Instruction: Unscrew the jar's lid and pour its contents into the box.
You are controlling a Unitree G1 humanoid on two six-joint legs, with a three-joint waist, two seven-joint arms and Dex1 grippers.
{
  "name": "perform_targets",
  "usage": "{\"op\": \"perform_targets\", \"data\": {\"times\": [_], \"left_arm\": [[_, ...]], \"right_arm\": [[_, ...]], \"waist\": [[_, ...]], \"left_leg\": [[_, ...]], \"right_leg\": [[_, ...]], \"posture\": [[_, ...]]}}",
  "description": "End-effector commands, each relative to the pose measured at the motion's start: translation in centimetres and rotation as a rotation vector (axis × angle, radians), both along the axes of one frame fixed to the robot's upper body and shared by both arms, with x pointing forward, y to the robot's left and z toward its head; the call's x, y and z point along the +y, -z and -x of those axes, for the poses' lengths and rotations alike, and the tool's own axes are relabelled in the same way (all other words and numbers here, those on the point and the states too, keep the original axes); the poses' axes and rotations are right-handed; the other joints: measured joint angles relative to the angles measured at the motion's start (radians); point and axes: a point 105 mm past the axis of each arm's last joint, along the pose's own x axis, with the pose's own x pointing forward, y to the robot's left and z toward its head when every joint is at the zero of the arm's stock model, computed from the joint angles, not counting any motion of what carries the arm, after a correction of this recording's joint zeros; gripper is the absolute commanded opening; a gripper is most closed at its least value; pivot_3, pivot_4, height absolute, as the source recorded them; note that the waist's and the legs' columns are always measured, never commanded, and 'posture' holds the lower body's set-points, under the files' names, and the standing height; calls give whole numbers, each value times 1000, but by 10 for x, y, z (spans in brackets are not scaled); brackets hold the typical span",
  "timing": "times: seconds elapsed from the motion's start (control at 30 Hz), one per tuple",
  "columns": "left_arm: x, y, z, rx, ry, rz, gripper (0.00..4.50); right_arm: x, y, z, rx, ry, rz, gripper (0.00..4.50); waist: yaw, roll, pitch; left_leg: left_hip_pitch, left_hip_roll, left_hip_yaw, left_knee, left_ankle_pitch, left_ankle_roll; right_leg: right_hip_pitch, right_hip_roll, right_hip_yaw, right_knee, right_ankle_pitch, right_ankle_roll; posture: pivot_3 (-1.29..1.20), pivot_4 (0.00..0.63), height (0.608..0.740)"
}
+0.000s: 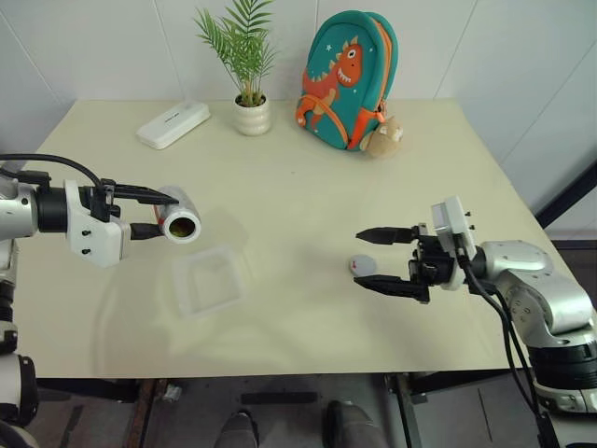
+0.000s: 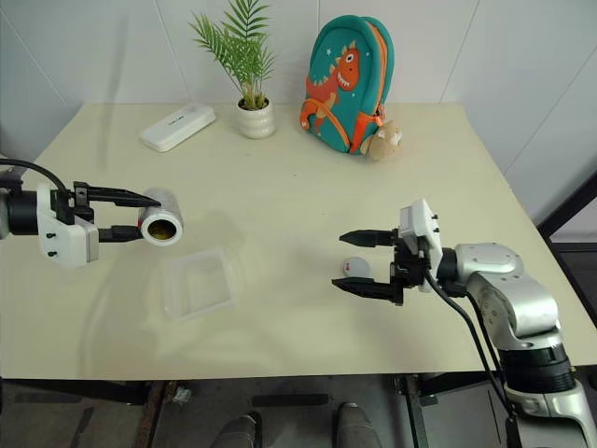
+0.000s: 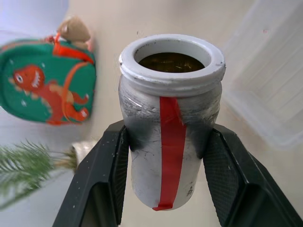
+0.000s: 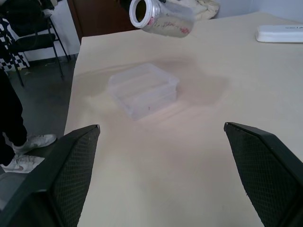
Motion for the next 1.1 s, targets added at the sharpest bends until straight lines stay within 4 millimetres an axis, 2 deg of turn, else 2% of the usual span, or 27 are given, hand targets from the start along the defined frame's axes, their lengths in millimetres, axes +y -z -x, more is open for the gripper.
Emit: {"op": "perform_targets", "data": {"times": [0.03, 0.23, 0.33, 0.5, 0.63, 0.77, 1.1], "left_arm": [[-7, -21, 0, -210, 57, -91, 1936], [-31, -21, 4, -434, 229, -314, 1936], [-38, -5, 9, -485, 286, -507, 1936], [-37, -18, 3, -654, 230, -507, 1936], [-36, -20, -7, -806, 249, -561, 1936], [-44, -16, -14, -969, 352, -536, 1936], [-52, -16, -10, -1044, 459, -509, 1936]], "right_arm": [[8, -7, -2, -44, -28, -14, 4422], [18, -8, -9, -54, -59, -18, 4422], [24, -11, -12, -67, -83, -22, 4422], [29, -11, -14, -65, -101, -25, 4422], [34, -12, -13, -62, -116, -24, 4422], [38, -11, -15, -67, -123, -23, 4422], [41, -15, -17, -74, -124, -32, 4422]], "waist": [[1, 0, 0], [11, 0, 0], [10, 0, 0], [13, 0, 0], [7, 0, 0], [9, 0, 0], [12, 0, 0]], "left_leg": [[0, 0, 0, 0, 0, 0], [0, 0, 3, 2, 0, 0], [0, 0, 4, 3, 0, 0], [0, 0, 5, 5, 0, 0], [0, 0, 7, 8, 0, 1], [1, 0, 10, 9, -1, 2], [0, 0, 12, 8, -1, 1]], "right_leg": [[0, 0, 1, 0, 0, 1], [0, 1, 4, 0, 2, 3], [0, 2, 6, 1, 3, 3], [0, 2, 8, 2, 3, 4], [0, 2, 12, 2, 5, 6], [0, 3, 15, 3, 6, 8], [-3, 3, 16, 3, 6, 7]], "posture": [[0, 150, 740], [0, 150, 740], [0, 150, 740], [0, 150, 740], [0, 150, 740], [0, 150, 740], [0, 150, 740]]}}
